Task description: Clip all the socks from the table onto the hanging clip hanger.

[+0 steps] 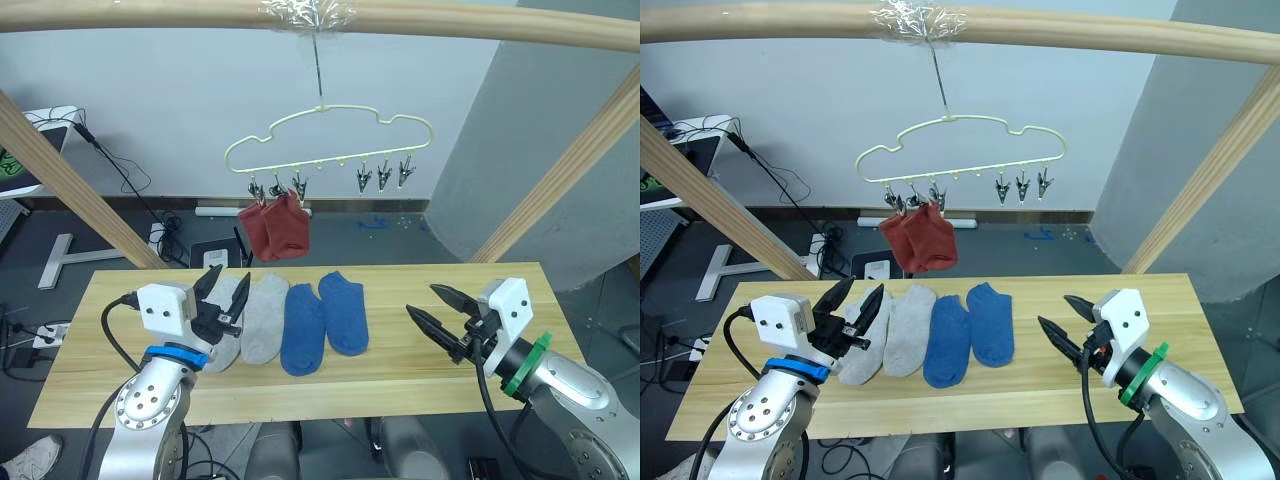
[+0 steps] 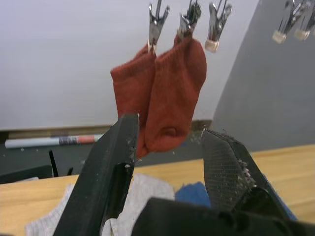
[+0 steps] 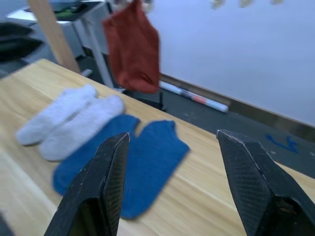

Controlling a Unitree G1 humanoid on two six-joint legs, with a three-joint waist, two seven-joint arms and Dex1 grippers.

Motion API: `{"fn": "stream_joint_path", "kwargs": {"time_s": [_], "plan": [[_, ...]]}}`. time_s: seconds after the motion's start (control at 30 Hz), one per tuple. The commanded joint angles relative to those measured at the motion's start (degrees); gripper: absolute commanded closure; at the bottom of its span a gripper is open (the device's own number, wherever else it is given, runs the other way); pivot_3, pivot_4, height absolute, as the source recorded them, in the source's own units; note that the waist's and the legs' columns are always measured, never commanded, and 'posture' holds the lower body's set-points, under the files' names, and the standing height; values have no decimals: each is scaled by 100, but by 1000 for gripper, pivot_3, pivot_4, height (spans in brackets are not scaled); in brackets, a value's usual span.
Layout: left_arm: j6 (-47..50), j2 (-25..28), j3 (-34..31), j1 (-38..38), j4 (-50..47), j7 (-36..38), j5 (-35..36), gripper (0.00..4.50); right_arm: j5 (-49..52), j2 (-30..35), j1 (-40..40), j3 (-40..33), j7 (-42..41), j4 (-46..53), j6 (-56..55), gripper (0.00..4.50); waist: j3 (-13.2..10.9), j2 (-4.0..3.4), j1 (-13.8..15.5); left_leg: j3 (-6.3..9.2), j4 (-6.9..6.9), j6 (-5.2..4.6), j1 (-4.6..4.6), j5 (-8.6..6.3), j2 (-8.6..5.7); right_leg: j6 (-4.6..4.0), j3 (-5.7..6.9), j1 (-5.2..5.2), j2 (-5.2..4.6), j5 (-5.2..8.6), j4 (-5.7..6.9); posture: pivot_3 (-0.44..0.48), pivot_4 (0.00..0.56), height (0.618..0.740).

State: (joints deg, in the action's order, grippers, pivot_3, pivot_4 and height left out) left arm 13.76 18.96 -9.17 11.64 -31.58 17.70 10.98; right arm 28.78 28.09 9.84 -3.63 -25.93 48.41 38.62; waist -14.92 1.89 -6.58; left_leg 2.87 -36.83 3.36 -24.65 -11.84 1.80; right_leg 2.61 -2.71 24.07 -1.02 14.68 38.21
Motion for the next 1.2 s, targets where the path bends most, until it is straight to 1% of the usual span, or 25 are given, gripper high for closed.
{"fn": "stream_joint_path", "kwargs": {"time_s": [0.03,0.2,0.27,0.3,0.33,0.4,0.47,0.6,0.7,0.8,0.87,0.97,1.2], "plan": [[200,123,-42,-296,-54,78,125,2178,262,47,-257,152,79,434,210,1550,-33,-4,1,0,-1,0,0,0,0,1,-1,0,0,-1,0,-254,320,740],[376,270,-36,-806,109,213,192,2178,839,10,-782,218,278,580,770,1550,-130,-8,0,2,-6,-2,0,2,-1,3,-1,-1,0,-3,4,-247,336,740],[504,294,45,-1124,216,258,234,2185,991,37,-1002,247,363,579,949,1185,-156,-10,2,2,-3,-2,-4,2,-1,7,-1,3,0,-4,1,-244,349,740],[550,295,84,-1253,261,269,244,2185,1052,54,-1082,251,392,572,1018,961,-180,-9,3,2,-2,-3,-4,2,-1,29,-1,1,0,-17,0,-244,349,740],[806,255,276,-1558,306,251,247,2185,1119,123,-1171,190,314,507,1011,662,-219,-7,20,2,-2,-3,-7,2,-2,35,0,3,0,-20,-1,-244,356,740],[1170,200,468,-1933,319,233,315,2185,1163,190,-1309,157,287,454,1007,24,-263,-4,34,7,-3,-3,-11,2,-6,38,3,4,0,-22,-3,-242,363,740],[1405,174,518,-2142,273,202,393,2185,1167,203,-1434,208,386,443,1046,24,-296,-5,24,6,-3,-3,-14,2,-6,42,1,3,0,-24,-8,-244,374,740],[1734,-23,813,-2663,216,-75,264,2185,1188,181,-1612,249,444,361,1041,24,-379,-3,2,3,3,-3,-15,1,-6,50,-3,7,0,-21,-10,-244,384,740],[1859,-84,858,-2769,183,-134,268,2185,1201,175,-1622,289,473,368,1028,24,-398,-3,-1,7,10,-3,-17,1,-6,51,1,9,1,-20,-11,-244,387,740],[1917,-260,919,-3072,250,-384,167,2185,1205,160,-1624,358,490,408,1012,24,-446,1,4,4,12,-3,-17,1,-6,53,-2,10,1,-19,-13,-251,396,740],[2077,-452,839,-3226,243,-583,238,2185,1235,162,-1645,364,502,422,1031,24,-470,3,14,6,12,-3,-18,1,-6,54,0,11,1,-19,-12,-256,398,740],[2166,-425,819,-3301,179,-671,156,2185,1264,113,-1694,397,584,449,1053,24,-496,8,7,5,10,-3,-18,1,-8,56,-2,9,-1,-20,-15,-262,397,740],[2363,-514,796,-3646,253,-750,270,2185,1295,49,-1708,484,821,535,1082,24,-526,9,-4,5,17,-3,-23,1,-8,58,-1,16,-1,-17,-17,-290,390,740]]}}
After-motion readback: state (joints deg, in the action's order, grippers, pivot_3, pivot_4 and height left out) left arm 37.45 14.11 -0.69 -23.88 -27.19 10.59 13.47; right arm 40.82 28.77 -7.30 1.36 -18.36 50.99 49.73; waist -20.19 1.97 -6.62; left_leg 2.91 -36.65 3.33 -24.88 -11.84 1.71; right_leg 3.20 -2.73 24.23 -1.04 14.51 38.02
